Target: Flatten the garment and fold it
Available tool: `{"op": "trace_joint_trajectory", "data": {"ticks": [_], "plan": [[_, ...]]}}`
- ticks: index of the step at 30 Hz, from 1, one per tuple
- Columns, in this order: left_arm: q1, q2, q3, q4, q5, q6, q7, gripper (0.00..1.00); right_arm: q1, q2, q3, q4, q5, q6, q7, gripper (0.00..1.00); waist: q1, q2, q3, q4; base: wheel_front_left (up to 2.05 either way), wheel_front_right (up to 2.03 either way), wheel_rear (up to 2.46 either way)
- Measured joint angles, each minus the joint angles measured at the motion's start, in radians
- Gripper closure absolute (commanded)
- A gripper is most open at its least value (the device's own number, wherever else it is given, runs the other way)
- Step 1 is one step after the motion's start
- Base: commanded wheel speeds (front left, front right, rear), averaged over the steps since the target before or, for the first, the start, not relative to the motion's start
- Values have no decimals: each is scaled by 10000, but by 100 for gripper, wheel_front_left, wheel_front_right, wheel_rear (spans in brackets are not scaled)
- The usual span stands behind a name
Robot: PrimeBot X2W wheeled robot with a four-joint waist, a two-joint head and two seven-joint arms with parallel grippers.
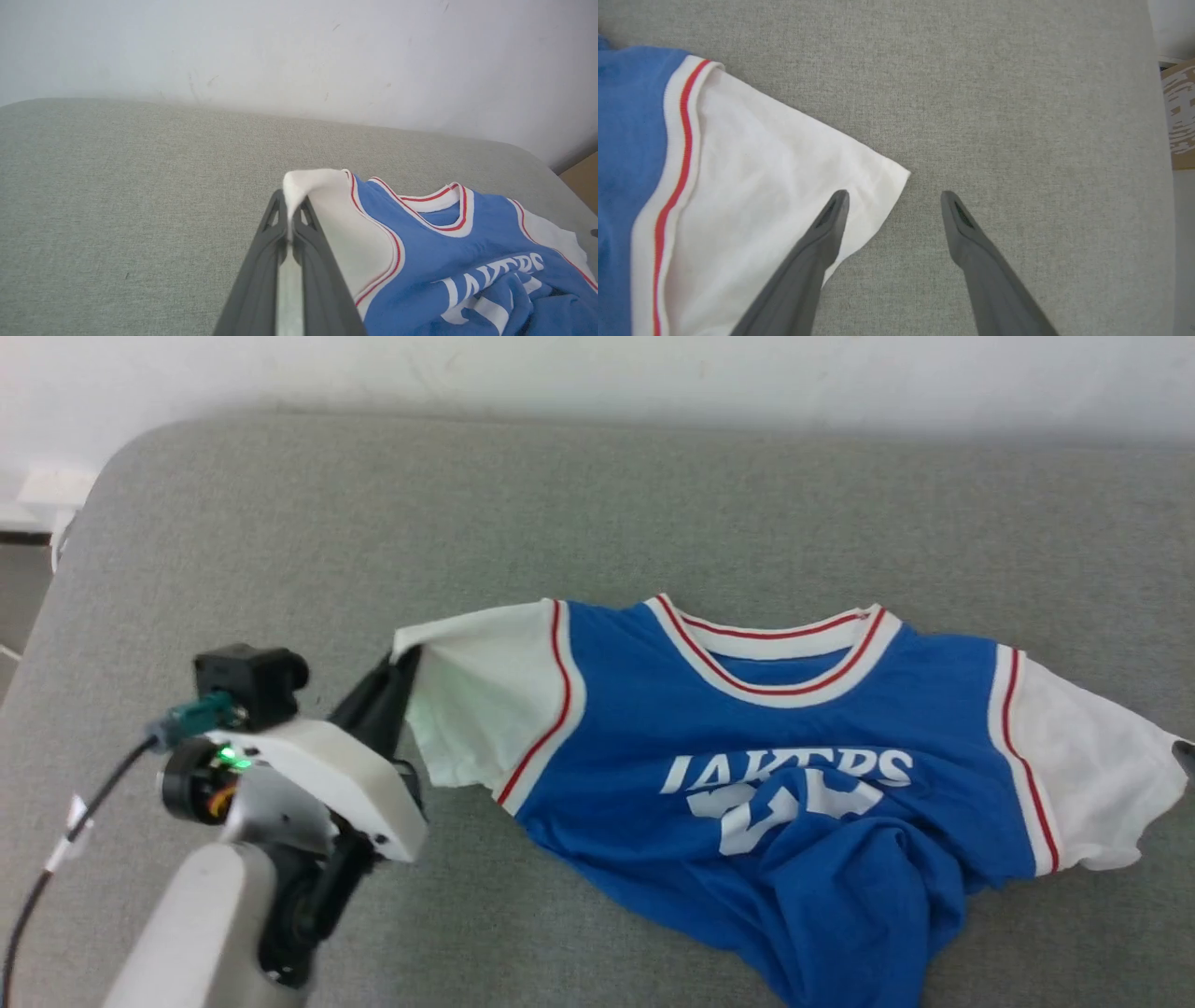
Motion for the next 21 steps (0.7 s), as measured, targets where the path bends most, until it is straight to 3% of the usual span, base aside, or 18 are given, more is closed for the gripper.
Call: {"op": "trace_joint_trajectory", "data": {"ticks": [18,19,20,21], "plan": [[101,-115,-619,-940,391,138,188,100,-945,-299,378,1737,-502,-2,314,0,-1,0,932,691,0,0,0],[102,-98,-616,-945,403,144,188,100,-982,-311,435,1791,-447,-2,313,45,-1,0,944,685,0,0,0],[102,-94,-617,-941,403,144,188,100,-1013,-345,548,1816,-403,-2,288,100,-1,0,936,677,0,0,0],[104,-98,-631,-936,401,144,188,100,-1022,-364,663,1845,-364,-2,194,100,-1,0,910,667,0,0,0]]}}
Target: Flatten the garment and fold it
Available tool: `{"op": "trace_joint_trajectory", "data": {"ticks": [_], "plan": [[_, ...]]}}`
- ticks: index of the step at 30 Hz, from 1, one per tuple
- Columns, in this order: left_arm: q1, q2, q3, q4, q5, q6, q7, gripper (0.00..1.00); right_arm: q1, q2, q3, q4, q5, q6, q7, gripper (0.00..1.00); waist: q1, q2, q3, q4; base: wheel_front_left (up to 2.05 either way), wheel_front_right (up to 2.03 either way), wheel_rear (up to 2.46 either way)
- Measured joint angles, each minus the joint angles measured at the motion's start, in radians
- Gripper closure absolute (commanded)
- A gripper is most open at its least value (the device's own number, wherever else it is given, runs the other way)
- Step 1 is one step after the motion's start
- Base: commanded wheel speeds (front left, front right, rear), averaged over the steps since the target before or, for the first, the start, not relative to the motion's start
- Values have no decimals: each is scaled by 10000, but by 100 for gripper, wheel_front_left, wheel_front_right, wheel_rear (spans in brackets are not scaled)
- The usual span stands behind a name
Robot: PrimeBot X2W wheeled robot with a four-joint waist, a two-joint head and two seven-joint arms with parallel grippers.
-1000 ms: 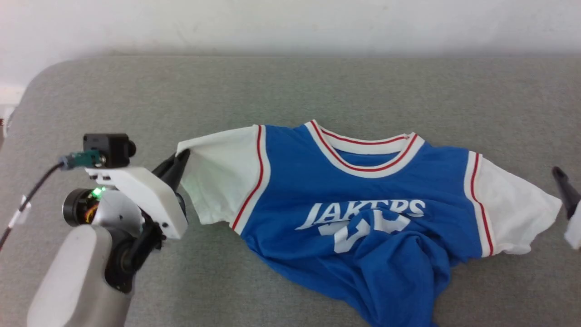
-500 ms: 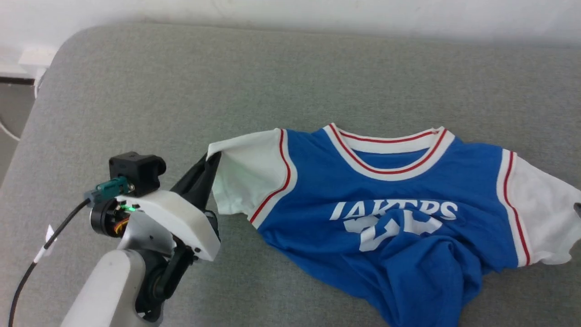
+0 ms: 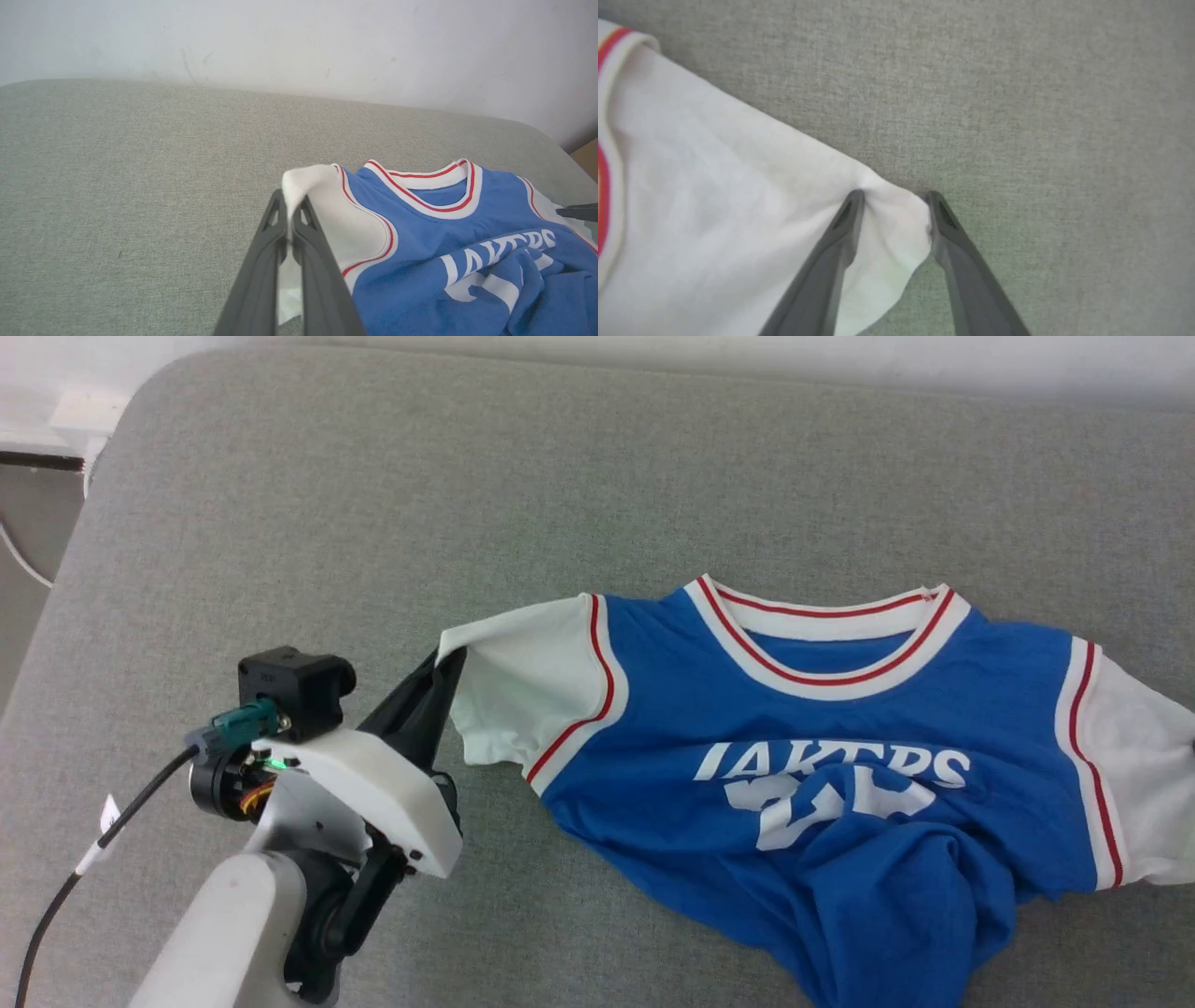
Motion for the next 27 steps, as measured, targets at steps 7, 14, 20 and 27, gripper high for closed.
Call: {"op": "trace_joint_trajectory", "data": {"ticks": [7,14,20,27], "plan": [[119,63,69,134,79,94,-215,100,-14,25,677,121,174,2,-1965,100,2,0,-545,-138,0,0,0],[225,320,671,-178,194,472,-663,100,-383,-102,809,-949,698,2,-3450,100,0,0,-1520,-384,0,0,0],[288,639,1306,-848,316,746,-1070,100,-737,-224,869,-2472,1152,4,-3505,100,-1,0,-2416,-672,0,0,0],[-102,1549,2190,-1906,844,878,-1465,100,-1294,-537,949,-4178,1620,4,-3455,100,-1,0,-3110,-1213,0,0,0]]}}
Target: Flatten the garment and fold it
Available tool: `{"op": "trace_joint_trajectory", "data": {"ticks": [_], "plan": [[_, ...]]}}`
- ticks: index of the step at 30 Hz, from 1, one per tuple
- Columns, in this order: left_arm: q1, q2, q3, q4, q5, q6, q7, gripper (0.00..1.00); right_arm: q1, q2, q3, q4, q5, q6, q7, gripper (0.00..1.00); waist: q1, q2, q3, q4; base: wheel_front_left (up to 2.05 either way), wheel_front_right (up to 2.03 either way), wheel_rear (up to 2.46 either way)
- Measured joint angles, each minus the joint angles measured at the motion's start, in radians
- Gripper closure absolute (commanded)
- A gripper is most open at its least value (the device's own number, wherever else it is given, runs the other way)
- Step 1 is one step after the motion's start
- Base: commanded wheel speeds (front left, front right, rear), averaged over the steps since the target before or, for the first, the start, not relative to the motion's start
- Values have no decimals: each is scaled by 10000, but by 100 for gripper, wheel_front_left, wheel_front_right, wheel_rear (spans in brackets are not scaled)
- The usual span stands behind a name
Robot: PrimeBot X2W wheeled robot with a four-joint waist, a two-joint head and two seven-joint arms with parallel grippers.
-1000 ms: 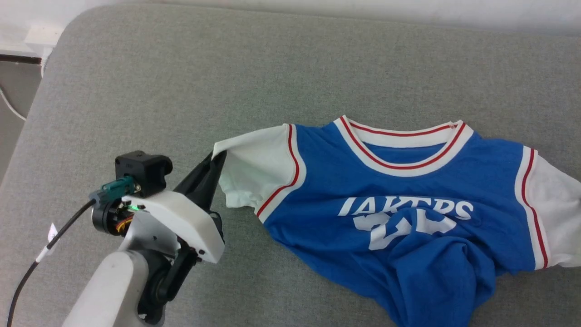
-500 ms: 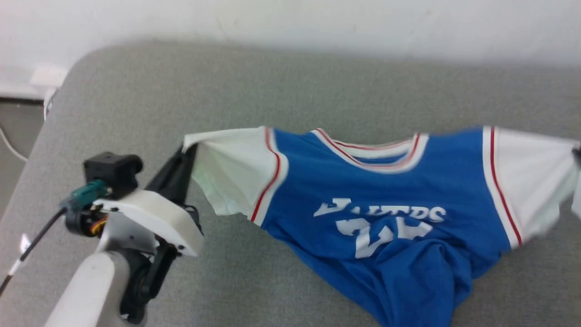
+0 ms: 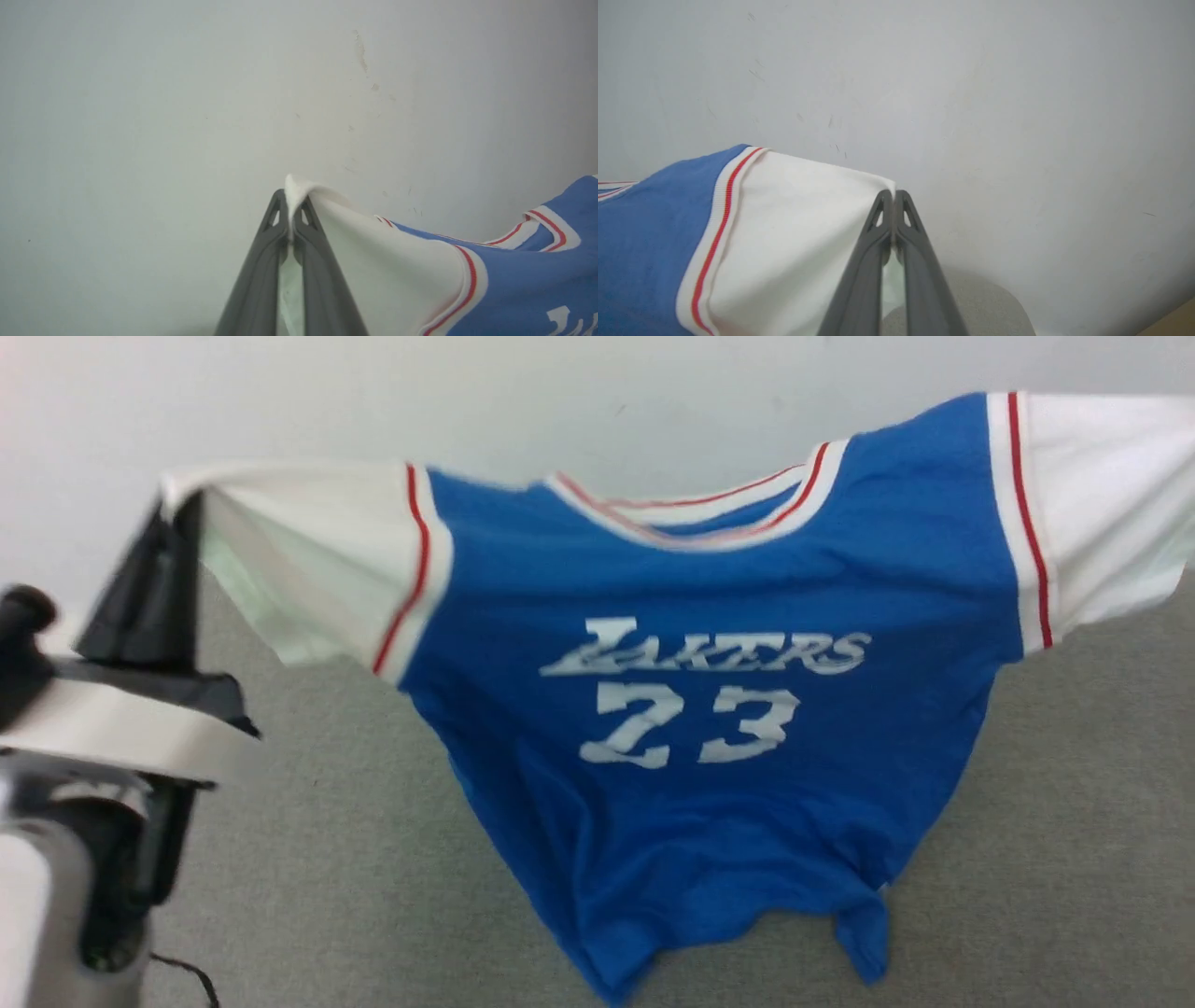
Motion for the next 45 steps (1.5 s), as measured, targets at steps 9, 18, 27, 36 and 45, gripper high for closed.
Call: {"op": "trace_joint_trajectory", "data": {"ticks": [9,18,27,36,45], "plan": [[-1311,782,1277,-1035,-92,-100,-439,100,-1110,-688,-98,-1012,562,-2,33,100,0,0,-196,-584,0,0,0],[-2812,1450,1469,-953,-320,-385,46,100,-2643,-1030,267,-1012,844,0,332,100,2,0,409,-826,0,0,0],[-4960,1457,336,1248,-717,-1492,196,100,-4692,-635,621,497,1116,-2,117,100,4,0,1683,-1037,0,0,0],[-8519,884,-732,5003,79,-2192,-892,100,-7655,207,1177,3200,165,0,-1423,100,6,0,3370,-1209,0,0,0],[-11426,291,-1064,7632,598,-2395,-2619,100,-9980,848,1218,5551,-752,-2,-3331,100,5,0,4663,-1288,0,0,0]]}}
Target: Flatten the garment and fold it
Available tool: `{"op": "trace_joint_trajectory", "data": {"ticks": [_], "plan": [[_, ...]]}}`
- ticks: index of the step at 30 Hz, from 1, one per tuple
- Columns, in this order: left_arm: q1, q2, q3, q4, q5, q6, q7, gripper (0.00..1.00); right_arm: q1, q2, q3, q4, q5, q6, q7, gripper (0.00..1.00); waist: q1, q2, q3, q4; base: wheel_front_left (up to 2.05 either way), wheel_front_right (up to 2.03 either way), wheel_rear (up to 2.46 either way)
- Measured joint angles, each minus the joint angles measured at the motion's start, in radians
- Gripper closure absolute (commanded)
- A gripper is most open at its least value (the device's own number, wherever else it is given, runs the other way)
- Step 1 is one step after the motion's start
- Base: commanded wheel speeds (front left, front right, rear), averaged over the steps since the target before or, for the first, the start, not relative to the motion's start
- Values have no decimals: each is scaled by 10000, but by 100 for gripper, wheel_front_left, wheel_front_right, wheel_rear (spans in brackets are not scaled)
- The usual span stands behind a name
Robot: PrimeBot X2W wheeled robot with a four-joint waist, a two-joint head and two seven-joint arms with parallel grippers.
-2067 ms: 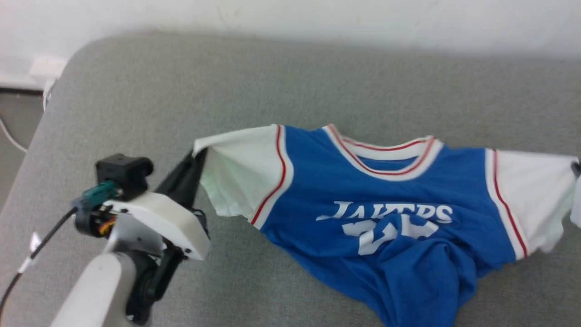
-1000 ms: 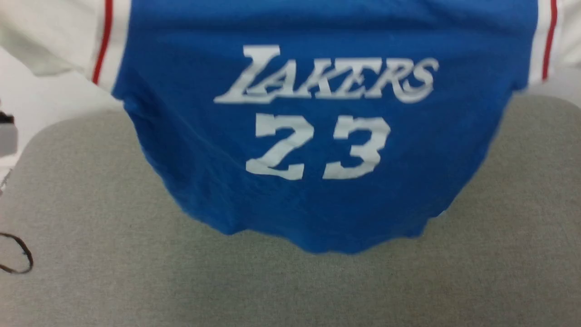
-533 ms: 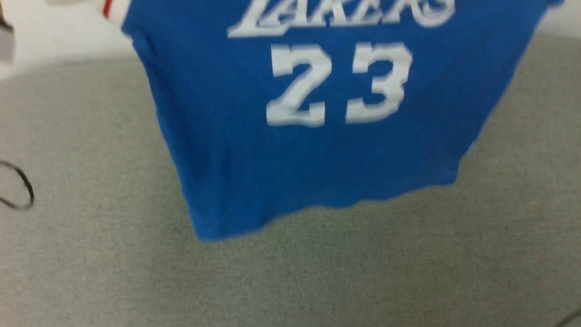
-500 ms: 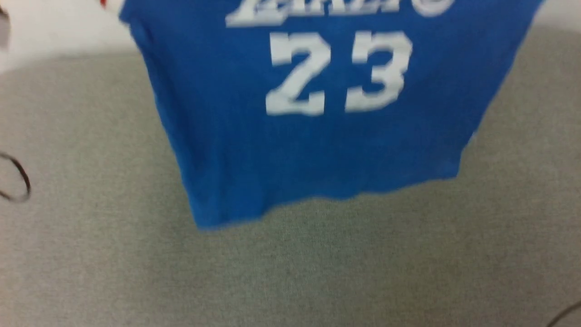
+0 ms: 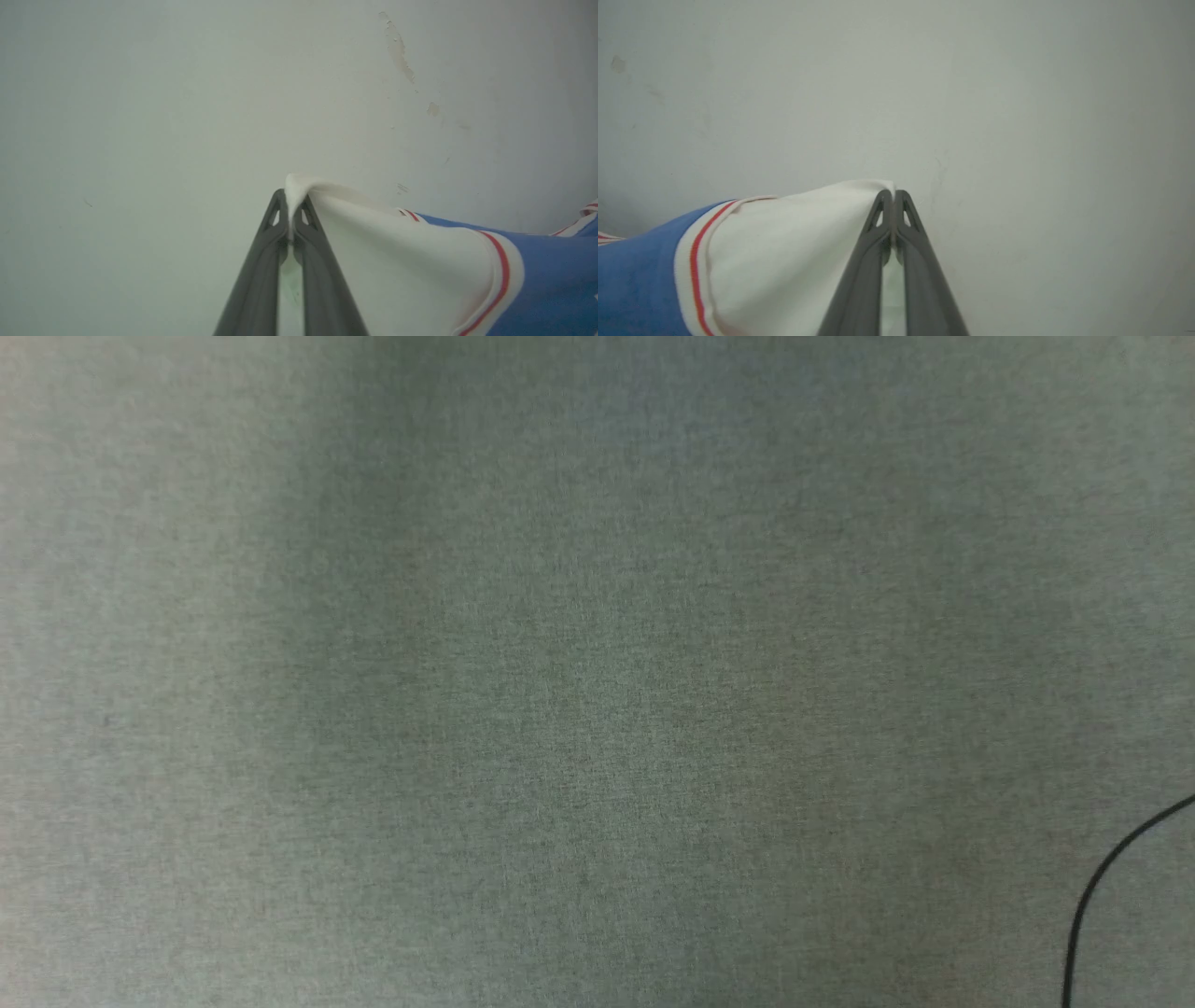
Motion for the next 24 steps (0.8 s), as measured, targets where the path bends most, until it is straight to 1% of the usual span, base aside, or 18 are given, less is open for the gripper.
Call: {"op": "trace_joint_trajectory", "data": {"ticks": [2,6,9,14,16,18,21,24], "plan": [[-128,-96,-121,470,8,-59,-251,100,-220,125,119,439,-38,0,-176,100,0,0,164,15,0,0,0],[-94,-284,-336,1260,71,-169,-679,100,-300,384,706,1043,-23,2,-489,100,0,0,324,120,0,0,0],[427,-468,-278,1641,-128,-169,-934,100,18,483,1315,1407,-44,0,-849,100,-3,0,262,189,0,0,0],[2539,-1030,-474,2263,-384,-184,-1091,100,1446,648,2157,1893,215,0,-1252,100,-2,0,-83,318,0,0,0],[3447,-1156,-472,2309,-514,-215,-1137,100,2094,685,2510,1931,357,0,-1455,100,-3,0,-298,364,0,0,0],[4429,-1160,-470,2219,-585,-257,-1164,100,2813,673,2890,1902,504,2,-1666,100,-4,0,-559,405,0,0,0],[6056,-1147,-587,1941,-640,-261,-1212,100,4091,646,3225,1735,1133,2,-1822,100,-4,0,-1020,462,0,0,0],[7705,-1118,-959,1611,-736,-272,-1060,100,5474,395,3538,1235,1812,0,-1745,100,-6,0,-1555,522,0,0,0]]}}
